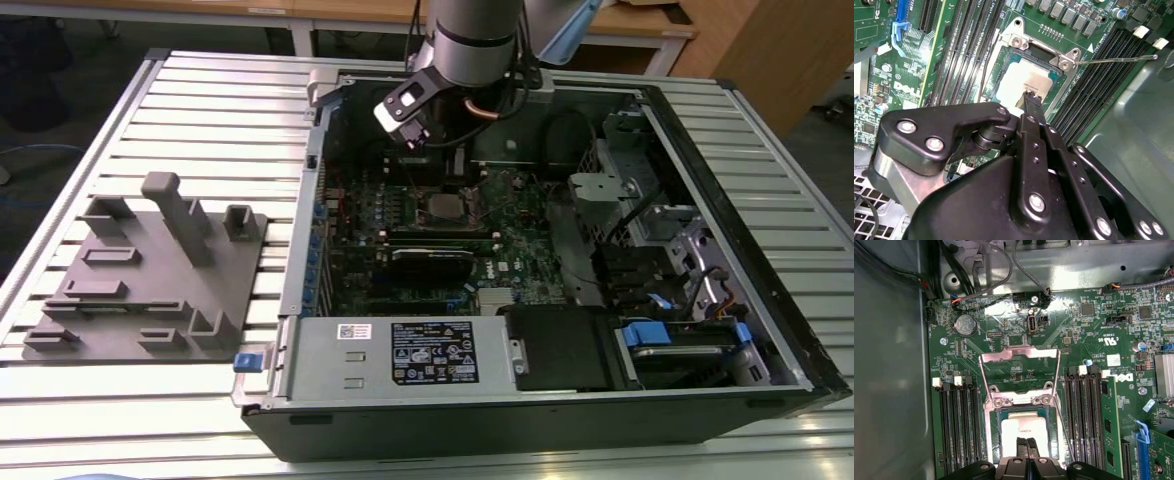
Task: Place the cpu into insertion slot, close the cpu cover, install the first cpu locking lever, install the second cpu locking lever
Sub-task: 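Close the cpu cover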
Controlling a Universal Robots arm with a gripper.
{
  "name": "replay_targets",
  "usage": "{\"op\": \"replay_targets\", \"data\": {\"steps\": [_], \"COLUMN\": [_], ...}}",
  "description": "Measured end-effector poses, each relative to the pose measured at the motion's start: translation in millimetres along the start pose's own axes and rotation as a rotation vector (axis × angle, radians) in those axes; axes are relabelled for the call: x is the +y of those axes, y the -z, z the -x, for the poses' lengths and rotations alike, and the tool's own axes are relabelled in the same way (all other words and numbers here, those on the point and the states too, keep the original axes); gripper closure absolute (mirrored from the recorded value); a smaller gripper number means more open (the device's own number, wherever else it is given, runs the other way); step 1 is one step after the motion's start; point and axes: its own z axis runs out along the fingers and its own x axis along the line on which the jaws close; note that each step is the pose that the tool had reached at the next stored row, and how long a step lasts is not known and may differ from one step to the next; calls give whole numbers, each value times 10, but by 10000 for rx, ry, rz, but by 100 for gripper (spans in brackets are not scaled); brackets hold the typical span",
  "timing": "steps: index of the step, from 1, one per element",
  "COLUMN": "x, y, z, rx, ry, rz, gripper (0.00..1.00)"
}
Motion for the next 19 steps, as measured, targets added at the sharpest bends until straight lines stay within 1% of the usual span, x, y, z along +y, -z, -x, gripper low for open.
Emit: {"op": "replay_targets", "data": {"steps": [5, 7, 8, 14, 16, 18, 19], "x": [0, 0, 0, 1, 1, 1, 1], "y": [16, 29, 55, 94, 95, 130, 130], "z": [0, 0, -1, -1, -2, -2, -2], "rx": [-4, -2, -1, -2, 1, -1, -1], "ry": [0, 0, 0, 0, 0, 0, 0], "rz": [-2, -1, -1, -1, 1, -1, 0], "gripper": [90, 90, 90, 90, 90, 90, 90]}}
